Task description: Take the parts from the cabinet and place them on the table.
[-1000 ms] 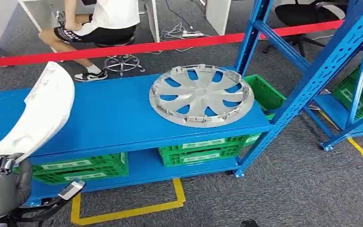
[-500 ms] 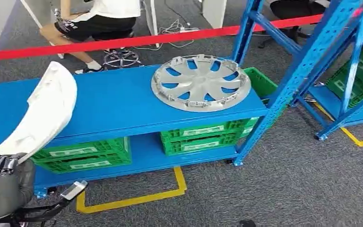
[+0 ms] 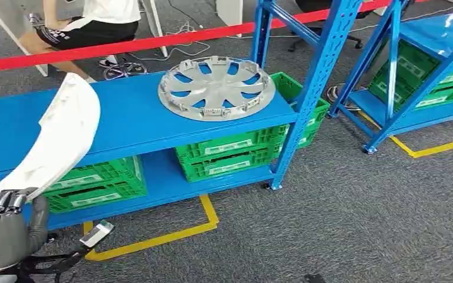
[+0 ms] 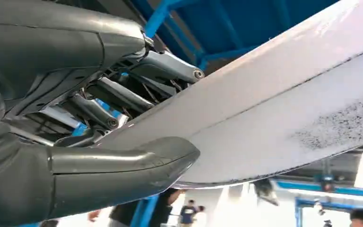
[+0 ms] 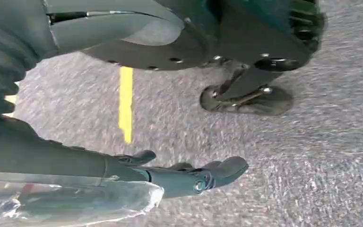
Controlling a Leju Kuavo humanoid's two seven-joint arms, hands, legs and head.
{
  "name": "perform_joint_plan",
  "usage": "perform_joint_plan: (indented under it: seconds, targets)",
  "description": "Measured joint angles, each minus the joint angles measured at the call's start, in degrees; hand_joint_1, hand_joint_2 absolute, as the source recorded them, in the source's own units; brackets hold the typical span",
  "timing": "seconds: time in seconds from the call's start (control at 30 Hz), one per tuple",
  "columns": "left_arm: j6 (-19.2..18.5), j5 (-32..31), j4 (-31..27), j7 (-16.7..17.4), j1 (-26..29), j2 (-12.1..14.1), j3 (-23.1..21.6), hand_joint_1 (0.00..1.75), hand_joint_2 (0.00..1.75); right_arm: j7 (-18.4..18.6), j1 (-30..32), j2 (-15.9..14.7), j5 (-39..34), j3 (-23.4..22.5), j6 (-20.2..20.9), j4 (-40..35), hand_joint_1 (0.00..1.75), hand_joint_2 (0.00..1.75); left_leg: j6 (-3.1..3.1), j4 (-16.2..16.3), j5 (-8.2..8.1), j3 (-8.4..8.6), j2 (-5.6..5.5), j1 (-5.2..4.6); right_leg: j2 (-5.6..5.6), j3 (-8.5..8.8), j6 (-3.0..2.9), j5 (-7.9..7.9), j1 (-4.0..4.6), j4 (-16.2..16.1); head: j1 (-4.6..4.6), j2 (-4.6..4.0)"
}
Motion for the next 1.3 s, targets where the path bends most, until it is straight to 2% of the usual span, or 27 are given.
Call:
perform_joint_plan:
  seconds: [0.07, 0.13, 0.2, 0.23, 0.27, 0.3, 0.37, 0.4, 0.43, 0.47, 0.57, 0.6, 0.67, 0.73, 0.77, 0.8, 0.83, 0.9, 0.93, 0.97, 1.0, 1.07, 1.1, 1.17, 1.23, 1.27, 1.3]
  targets:
    - [-0.3, 0.2, 0.2, 0.1, -0.8, 0.2, -0.3, 1.75, 1.75, -0.2, 0.6, 0.0, -0.5, -0.3, 0.0, 0.1, 0.00, 1.75, 0.79, -0.6, 1.14, -0.73, 1.31, 0.09, 0.94, -0.98, 0.85, 1.00, -0.01, -0.2, 0.09, 0.00]
    - [-0.7, 0.4, 0.6, 0.1, -1.7, 0.3, -0.7, 1.75, 1.75, -0.3, 0.7, 0.0, -1.0, -0.6, -0.1, 0.2, 0.00, 1.75, 1.59, -0.8, 2.24, -1.93, 2.87, 0.16, -2.70, -2.28, 0.76, -3.89, 0.03, 3.0, 0.42, 0.00]
    - [-1.1, 0.8, 1.2, 0.1, -2.0, 0.4, -0.9, 1.75, 1.75, -0.5, 0.6, 0.0, -1.6, -1.0, -0.3, 0.2, 0.00, 1.75, 1.83, -0.6, 3.59, -3.46, 4.60, 0.00, -4.08, -4.91, 1.37, -10.53, -0.17, 11.5, 0.66, 0.00]
    - [-1.2, 1.1, 1.5, 0.0, -2.4, 0.4, -1.0, 1.75, 1.75, -0.5, 0.6, 0.0, -1.9, -1.2, -0.4, 0.2, 0.00, 1.75, 1.82, -0.6, 4.32, -4.57, 5.53, -0.03, -4.29, -5.83, 1.74, -12.07, -0.25, 15.8, 0.70, 0.00]
    - [-1.2, 1.2, 1.9, -0.2, -2.7, 0.4, -1.1, 1.75, 1.75, -0.6, 0.7, 0.0, -2.1, -1.3, -0.4, 0.2, 0.00, 1.75, 1.71, -0.5, 4.99, -5.50, 6.18, -0.04, -4.35, -5.82, 1.94, -11.51, -0.36, 17.8, 0.77, 0.00]
    - [-1.3, 1.3, 2.4, -0.2, -3.0, 0.5, -1.1, 1.75, 1.75, -0.6, 0.8, 0.0, -2.2, -1.4, -0.4, 0.3, 0.00, 1.75, 1.57, -0.4, 5.63, -6.55, 6.96, -0.03, -4.46, -4.74, 2.21, -9.44, -0.53, 17.9, 0.70, 0.00]
    - [-1.4, 1.6, 2.9, -0.2, -3.4, 0.5, -1.1, 1.75, 1.75, -0.6, 0.9, 0.0, -2.3, -1.6, -0.4, 0.3, 0.00, 1.75, 1.13, -0.1, 6.86, -8.62, 8.33, 0.06, -5.36, 0.36, 2.58, -4.99, -0.77, 12.1, 0.70, 0.00]
    - [-1.4, 1.6, 3.2, -0.2, -3.6, 0.6, -1.1, 1.75, 1.75, -0.7, 0.9, 0.0, -2.3, -1.8, -0.5, 0.4, 0.00, 1.75, 0.80, 0.2, 7.44, -9.41, 8.79, 0.08, -6.86, 4.63, 2.77, -5.01, -0.90, 6.6, 0.72, 0.00]
    - [-1.4, 1.6, 3.2, -0.2, -3.6, 0.6, -1.1, 1.75, 1.75, -0.7, 0.8, 0.0, -2.3, -1.9, -0.5, 0.3, 0.00, 1.75, 0.45, 0.7, 7.75, -9.79, 9.19, -0.27, -9.25, 10.05, 2.84, -6.75, -0.93, 0.6, 0.85, 0.00]
    - [-1.4, 1.7, 3.3, -0.3, -3.8, 0.6, -1.1, 1.75, 1.75, -0.8, 0.6, 0.0, -2.4, -1.9, -0.5, 0.4, 0.00, 1.75, 0.11, 1.2, 8.08, -10.13, 9.93, -0.19, -9.17, 12.16, 2.20, -8.50, -0.49, -3.5, 0.72, 0.00]
    - [-1.8, 2.1, 3.7, -0.5, -4.5, 0.7, -1.3, 1.75, 1.75, -0.9, 1.0, 0.0, -3.1, -2.3, -0.5, 0.4, 0.00, 1.75, -0.85, 1.2, 9.76, -10.28, 11.70, 0.27, -7.56, 9.56, 0.55, -7.42, -0.19, -2.6, 1.01, 0.00]
    - [-2.0, 2.4, 3.9, -0.7, -4.7, 0.8, -1.4, 1.75, 1.75, -1.0, 1.1, 0.0, -3.3, -2.3, -0.5, 0.5, 0.00, 1.75, -1.44, 1.5, 8.78, -10.73, 10.31, 0.61, -7.26, 8.94, -0.25, -6.61, -0.46, -2.6, 0.77, -0.02]
    - [-2.2, 2.8, 4.2, -1.0, -4.8, 1.0, -1.4, 1.75, 1.75, -1.2, 1.1, 0.0, -3.6, -2.5, -0.7, 0.5, 0.00, 1.75, -1.95, 6.7, 1.47, -12.11, 5.92, 0.91, -6.35, 7.14, -1.22, -5.09, -0.35, -2.6, 0.55, 0.00]
    - [-2.6, 3.3, 4.7, -1.4, -5.2, 1.1, -1.4, 1.75, 1.75, -1.5, 1.0, 0.0, -4.1, -2.8, -0.7, 0.5, 0.00, 1.75, -2.04, 15.6, -4.21, -13.76, 4.67, 0.90, -5.18, 5.79, -1.59, -3.41, -0.02, -2.5, 0.42, 0.00]
    - [-2.6, 3.6, 5.1, -1.6, -5.5, 1.2, -1.4, 1.75, 1.75, -1.5, 1.0, 0.1, -4.2, -2.9, -0.7, 0.5, 0.00, 1.75, -1.93, 18.7, -4.54, -13.87, 4.61, 0.89, -4.46, 4.46, -1.57, -2.46, 0.17, -2.3, 0.46, 0.00]
    - [-2.6, 3.7, 5.3, -1.6, -5.7, 1.2, -1.4, 1.75, 1.75, -1.5, 1.0, 0.1, -4.3, -3.0, -0.7, 0.5, 0.00, 1.75, -1.70, 19.0, -2.97, -12.96, 4.54, 0.86, -3.71, 3.21, -1.50, -1.67, 0.31, -2.0, 0.44, 0.00]
    - [-2.7, 3.7, 5.5, -1.6, -6.0, 1.2, -1.4, 1.75, 1.75, -1.5, 1.1, 0.1, -4.4, -3.1, -0.7, 0.5, 0.00, 1.75, -1.40, 17.3, -0.98, -11.14, 4.45, 0.80, -3.04, 1.99, -1.43, -1.01, 0.43, -1.7, 0.44, 0.00]
    - [-2.7, 3.7, 5.8, -1.8, -6.4, 1.2, -1.4, 1.75, 1.75, -1.5, 1.1, 0.1, -4.5, -3.2, -0.7, 0.5, 0.00, 1.75, -0.36, 8.1, 1.59, -4.28, 2.77, 0.70, -1.65, -0.08, -1.38, 0.39, 0.54, -1.1, 0.44, 0.00]
    - [-2.7, 3.7, 5.8, -1.8, -6.6, 1.3, -1.4, 1.75, 1.75, -1.6, 1.1, 0.4, -4.5, -3.3, -0.7, 0.4, 0.00, 1.75, 0.23, 3.2, 0.49, -0.70, 0.32, 0.51, -1.17, -0.72, -1.19, 0.93, 0.54, -0.8, 0.53, 0.00]
    - [-2.7, 3.7, 5.8, -1.9, -6.8, 1.3, -1.5, 1.75, 1.75, -1.6, 1.0, 0.4, -4.5, -3.3, -0.8, 0.5, 0.00, 1.75, 0.48, -0.5, -0.53, 1.14, -0.02, 0.71, -0.47, -1.32, -0.93, 1.58, 0.81, -0.5, 0.50, 0.00]
    - [-2.7, 3.8, 6.0, -2.1, -6.9, 1.3, -1.5, 1.75, 1.75, -1.7, 1.0, 0.4, -4.6, -3.5, -0.7, 0.5, 0.00, 1.75, 0.22, -0.5, -0.61, 0.79, 0.39, 0.41, 0.04, -1.72, -0.57, 2.37, 0.67, -0.6, 0.55, 0.00]
    - [-2.9, 4.2, 6.2, -2.4, -7.2, 1.3, -1.6, 1.75, 1.75, -1.7, 1.4, 0.4, -5.0, -3.7, -0.8, 0.5, 0.00, 1.75, 0.70, -0.5, 0.34, 0.19, 1.40, 0.08, 1.10, -2.16, 0.29, 3.72, 0.39, -1.2, 0.50, 0.00]
    - [-3.1, 4.3, 6.4, -2.4, -7.5, 1.3, -1.6, 1.75, 1.75, -1.7, 1.8, 0.4, -5.1, -3.8, -0.8, 0.7, 0.00, 1.75, 1.16, -1.0, 1.31, -0.67, 2.47, 0.77, 0.87, -2.66, 0.40, 3.58, 0.16, -1.0, 0.46, 0.00]
    - [-3.6, 5.1, 6.8, -2.6, -8.1, 1.3, -1.7, 1.75, 1.75, -1.7, 1.7, 0.4, -5.3, -3.8, -0.9, 0.7, 0.00, 1.75, 1.78, -1.0, 2.60, -2.25, 3.68, 0.50, -3.05, -5.14, 0.69, -3.37, 0.21, 3.8, 1.14, 0.00]
    - [-4.2, 6.1, 7.2, -2.7, -8.3, 1.4, -1.6, 1.75, 1.75, -1.8, 1.6, 0.5, -5.7, -4.0, -0.9, 0.7, 0.00, 1.75, 1.81, -0.9, 4.09, -4.05, 5.28, 0.45, -4.25, -7.20, 1.42, -9.81, -0.03, 13.2, 1.25, 0.00]
    - [-4.3, 6.6, 7.4, -2.8, -8.6, 1.5, -1.6, 1.75, 1.75, -1.8, 1.6, 0.5, -5.8, -4.2, -0.9, 0.7, 0.00, 1.75, 1.76, -0.8, 4.80, -5.06, 6.05, 0.44, -4.41, -7.59, 1.73, -10.44, -0.18, 16.7, 1.36, 0.00]
    - [-4.5, 7.1, 7.9, -3.1, -8.8, 1.5, -1.5, 1.75, 1.75, -1.8, 1.6, 0.5, -6.0, -4.2, -0.9, 0.7, 0.00, 1.75, 1.64, -0.8, 5.47, -6.02, 6.79, 0.44, -4.47, -7.08, 2.00, -9.22, -0.35, 18.3, 1.42, 0.00]
